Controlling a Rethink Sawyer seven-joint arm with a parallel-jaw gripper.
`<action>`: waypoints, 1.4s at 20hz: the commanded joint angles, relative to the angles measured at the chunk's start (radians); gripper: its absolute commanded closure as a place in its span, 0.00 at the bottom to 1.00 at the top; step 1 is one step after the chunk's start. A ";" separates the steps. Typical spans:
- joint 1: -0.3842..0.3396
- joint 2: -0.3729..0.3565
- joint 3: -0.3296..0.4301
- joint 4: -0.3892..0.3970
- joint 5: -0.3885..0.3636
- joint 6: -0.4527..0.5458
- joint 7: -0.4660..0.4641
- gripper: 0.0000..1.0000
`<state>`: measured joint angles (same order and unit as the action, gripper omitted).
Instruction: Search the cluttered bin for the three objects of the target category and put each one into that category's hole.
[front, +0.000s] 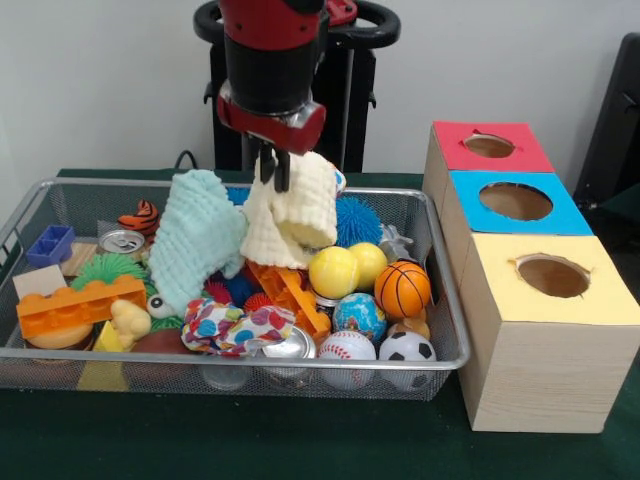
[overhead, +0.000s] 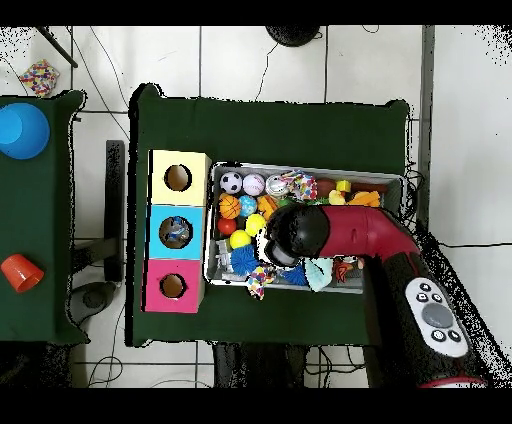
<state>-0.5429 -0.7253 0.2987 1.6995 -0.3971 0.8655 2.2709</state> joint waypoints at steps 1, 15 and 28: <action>-0.018 -0.175 0.111 0.081 0.047 0.183 -0.260 1.00; 0.052 -0.222 0.078 0.034 -0.074 0.016 -0.139 1.00; 0.064 -0.216 0.050 0.013 -0.100 -0.070 -0.087 1.00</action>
<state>-0.4824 -0.9564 0.3273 1.7228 -0.4615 0.8011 2.2709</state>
